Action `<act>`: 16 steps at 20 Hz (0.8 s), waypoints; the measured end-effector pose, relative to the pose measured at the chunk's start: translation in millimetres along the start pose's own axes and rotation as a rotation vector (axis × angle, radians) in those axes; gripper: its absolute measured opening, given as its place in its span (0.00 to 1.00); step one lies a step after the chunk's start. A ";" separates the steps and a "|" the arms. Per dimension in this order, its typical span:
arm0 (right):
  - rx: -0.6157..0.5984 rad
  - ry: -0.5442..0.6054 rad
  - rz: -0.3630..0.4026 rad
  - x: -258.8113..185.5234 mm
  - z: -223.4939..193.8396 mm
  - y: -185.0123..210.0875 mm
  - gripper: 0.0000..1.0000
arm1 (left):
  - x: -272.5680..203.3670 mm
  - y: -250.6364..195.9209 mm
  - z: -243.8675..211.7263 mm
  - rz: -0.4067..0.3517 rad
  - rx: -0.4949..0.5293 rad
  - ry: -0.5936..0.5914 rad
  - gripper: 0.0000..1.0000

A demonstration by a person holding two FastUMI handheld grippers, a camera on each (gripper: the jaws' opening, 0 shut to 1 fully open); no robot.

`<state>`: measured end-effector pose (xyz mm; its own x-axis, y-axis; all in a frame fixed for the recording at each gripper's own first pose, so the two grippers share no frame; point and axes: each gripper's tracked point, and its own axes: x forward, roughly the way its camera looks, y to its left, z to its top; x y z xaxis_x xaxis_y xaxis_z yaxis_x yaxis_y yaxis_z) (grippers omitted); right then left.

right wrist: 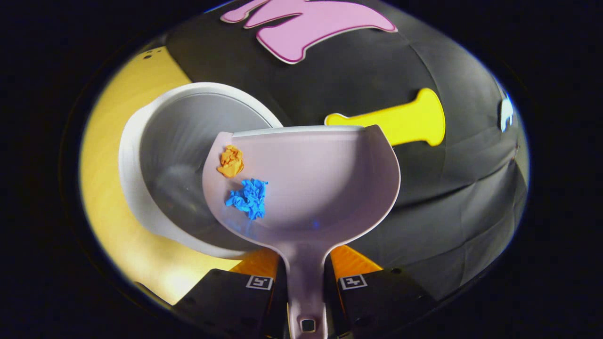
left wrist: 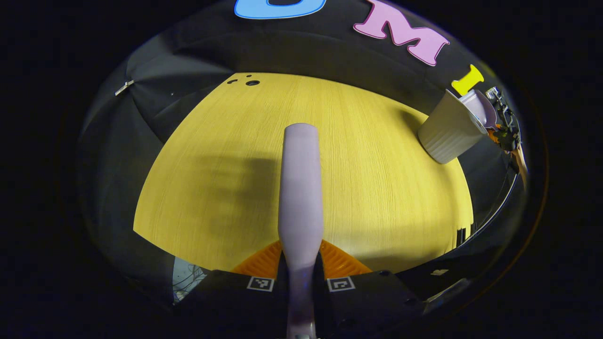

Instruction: Pick up the small broom and dustpan from the desktop, sweep the trash into the dustpan with the broom, and then empty the trash into the garbage bin.

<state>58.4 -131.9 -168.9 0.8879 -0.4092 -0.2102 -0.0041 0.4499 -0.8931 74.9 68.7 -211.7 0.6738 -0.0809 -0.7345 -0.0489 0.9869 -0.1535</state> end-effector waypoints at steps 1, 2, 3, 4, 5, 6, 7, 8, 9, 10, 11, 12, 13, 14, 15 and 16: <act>-0.047 -0.014 -0.016 0.3 -2.6 -3.2 0.37 | 1.0 0.9 0.7 0.000 -0.003 0.002 0.28; -0.092 -0.025 -0.030 0.7 -5.9 -5.9 0.36 | 2.8 1.0 0.6 -0.001 -0.004 0.004 0.27; -0.136 -0.037 -0.041 0.5 -8.0 -7.7 0.36 | 4.0 1.5 0.4 -0.002 -0.004 0.005 0.28; -0.176 -0.050 -0.052 1.4 -8.6 -8.1 0.36 | 4.3 0.7 -1.5 -0.003 -0.001 0.007 0.26; -0.215 -0.066 -0.064 3.3 -5.8 -8.9 0.36 | 5.1 -0.3 -2.4 -0.004 0.002 0.008 0.26; -0.255 -0.085 -0.077 3.7 -4.9 -9.8 0.36 | 6.7 -0.8 -2.2 -0.004 0.006 0.010 0.27; -0.300 -0.098 -0.091 5.0 -3.7 -11.2 0.36 | 7.3 -0.8 -2.5 -0.004 0.008 0.012 0.28; -0.342 -0.117 -0.107 5.3 -2.1 -12.7 0.36 | 7.6 -3.4 -4.4 -0.005 0.007 0.014 0.29; -0.380 -0.133 -0.122 5.9 -2.9 -15.1 0.36 | 8.2 -6.2 -4.8 -0.006 0.006 0.015 0.29; -0.410 -0.146 -0.134 7.0 -4.6 -16.9 0.36 | 9.9 -9.8 -6.4 -0.007 0.006 0.014 0.28; -0.438 -0.156 -0.144 7.6 -6.9 -19.0 0.36 | 10.6 -11.8 -6.4 -0.006 0.009 0.015 0.27; -0.468 -0.162 -0.152 8.6 -8.3 -22.1 0.36 | 10.2 -14.7 -6.9 -0.005 0.015 0.012 0.27; -0.502 -0.171 -0.163 8.0 -9.9 -23.7 0.36 | 10.1 -17.5 -6.5 -0.005 0.023 0.008 0.29; -0.538 -0.184 -0.177 4.2 -9.9 -25.6 0.36 | 8.7 -20.1 -6.3 -0.006 0.027 0.004 0.29; -0.570 -0.197 -0.191 0.1 -9.2 -25.2 0.36 | 8.4 -22.5 -5.3 -0.010 0.028 0.002 0.29; -0.590 -0.206 -0.198 -1.9 -8.6 -24.5 0.36 | 8.1 -25.1 -5.5 -0.013 0.026 0.000 0.26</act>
<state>52.8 -149.0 -150.0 0.9676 -0.2523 0.0087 -0.0310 -0.1530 -0.9877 77.6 42.5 -217.5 0.6744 -0.0935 -0.7324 -0.0207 0.9892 -0.1453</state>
